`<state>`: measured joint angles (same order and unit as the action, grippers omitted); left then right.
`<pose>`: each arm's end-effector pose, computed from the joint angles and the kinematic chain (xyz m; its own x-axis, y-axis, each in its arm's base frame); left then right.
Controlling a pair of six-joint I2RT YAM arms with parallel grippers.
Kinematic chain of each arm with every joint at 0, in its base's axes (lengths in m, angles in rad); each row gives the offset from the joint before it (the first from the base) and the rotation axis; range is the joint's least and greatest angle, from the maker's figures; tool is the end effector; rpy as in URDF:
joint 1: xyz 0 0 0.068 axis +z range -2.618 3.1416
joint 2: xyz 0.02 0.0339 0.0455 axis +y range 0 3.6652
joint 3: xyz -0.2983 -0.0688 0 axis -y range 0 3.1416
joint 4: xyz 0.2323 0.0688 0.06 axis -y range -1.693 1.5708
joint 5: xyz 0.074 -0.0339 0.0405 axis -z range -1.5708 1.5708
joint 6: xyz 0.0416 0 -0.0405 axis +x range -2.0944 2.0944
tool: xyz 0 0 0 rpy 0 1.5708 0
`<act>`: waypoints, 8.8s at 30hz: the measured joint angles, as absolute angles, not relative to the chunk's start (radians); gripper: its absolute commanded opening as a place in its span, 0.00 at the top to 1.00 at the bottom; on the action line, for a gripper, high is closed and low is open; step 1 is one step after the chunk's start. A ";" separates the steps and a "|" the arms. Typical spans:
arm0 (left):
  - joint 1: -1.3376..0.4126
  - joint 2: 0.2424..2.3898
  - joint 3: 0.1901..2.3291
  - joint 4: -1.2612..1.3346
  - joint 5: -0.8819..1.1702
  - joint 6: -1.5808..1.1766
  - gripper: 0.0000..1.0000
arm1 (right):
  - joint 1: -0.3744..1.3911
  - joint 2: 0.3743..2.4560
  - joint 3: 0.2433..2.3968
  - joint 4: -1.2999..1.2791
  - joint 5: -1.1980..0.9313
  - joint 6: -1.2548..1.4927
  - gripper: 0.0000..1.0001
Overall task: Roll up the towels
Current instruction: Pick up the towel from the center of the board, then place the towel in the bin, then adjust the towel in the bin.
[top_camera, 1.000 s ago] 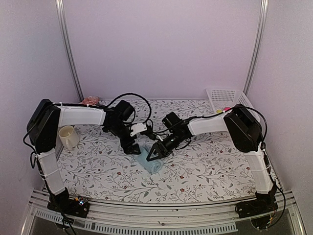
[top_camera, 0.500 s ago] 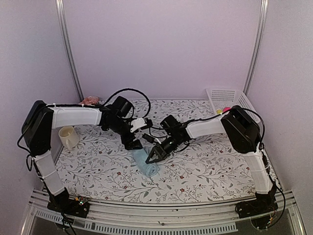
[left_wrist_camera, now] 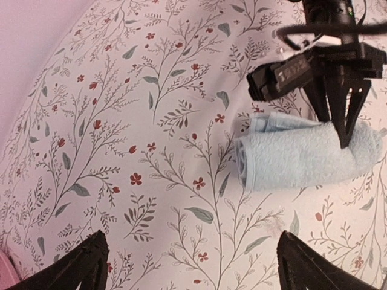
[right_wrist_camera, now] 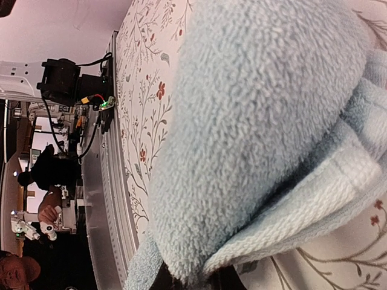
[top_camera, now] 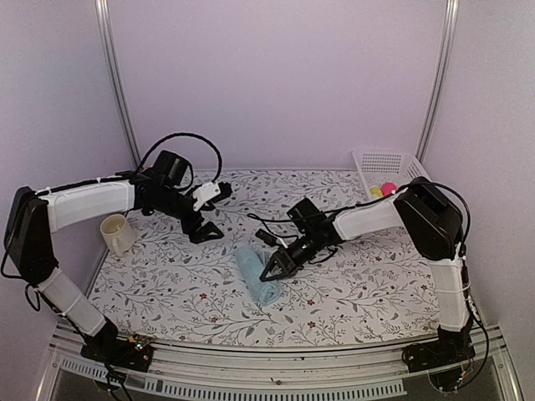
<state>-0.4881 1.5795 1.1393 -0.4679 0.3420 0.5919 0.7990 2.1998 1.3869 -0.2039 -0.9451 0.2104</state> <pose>0.2831 -0.1661 0.2778 -0.2297 0.7171 -0.6581 0.9064 0.4040 0.1239 0.2900 0.3464 0.1436 -0.7298 -0.5745 -0.3705 -0.5774 0.2279 0.7840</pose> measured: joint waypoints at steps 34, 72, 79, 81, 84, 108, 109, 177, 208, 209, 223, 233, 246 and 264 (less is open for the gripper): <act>-0.292 1.301 0.802 -0.477 0.601 0.651 0.03 | -0.090 1.880 1.755 -0.833 -0.825 -0.245 0.98; -0.267 1.337 0.782 -0.511 0.693 0.688 0.03 | -0.210 2.357 1.921 -1.005 -1.098 -0.363 0.84; -0.265 1.338 0.782 -0.512 0.696 0.688 0.03 | -0.210 2.353 1.917 -0.995 -1.044 -0.330 0.67; -0.263 1.340 0.782 -0.511 0.696 0.688 0.03 | -0.210 2.343 1.915 -0.994 -1.021 -0.325 0.62; -0.262 1.343 0.782 -0.513 0.696 0.688 0.03 | -0.210 2.316 1.904 -0.986 -0.974 -0.311 0.61; -0.256 1.343 0.782 -0.512 0.691 0.687 0.03 | -0.083 2.156 1.919 -0.909 -0.641 -0.228 0.51; -0.256 1.343 0.782 -0.512 0.691 0.688 0.03 | -0.063 2.149 1.926 -0.899 -0.624 -0.223 0.49; -0.254 1.362 0.776 -0.506 0.668 0.685 0.03 | 0.107 2.121 1.803 -0.785 -0.084 -0.117 0.49; -0.253 1.383 0.775 -0.492 0.660 0.680 0.03 | 0.136 2.165 1.834 -0.814 0.030 -0.131 0.77; -0.253 1.383 0.775 -0.492 0.660 0.679 0.03 | 0.136 2.163 1.834 -0.814 0.025 -0.132 0.78; -0.252 1.383 0.775 -0.491 0.657 0.679 0.03 | 0.052 2.082 1.758 -0.797 -0.258 -0.166 0.85; -0.252 1.383 0.775 -0.491 0.658 0.679 0.03 | -0.022 2.080 1.697 -0.753 -0.513 -0.215 0.86; -0.250 1.383 0.775 -0.491 0.658 0.679 0.03 | -0.028 2.077 1.689 -0.754 -0.624 -0.234 0.82; -0.250 1.391 0.775 -0.491 0.658 0.679 0.03 | -0.028 2.054 1.648 -0.744 -0.547 -0.249 0.48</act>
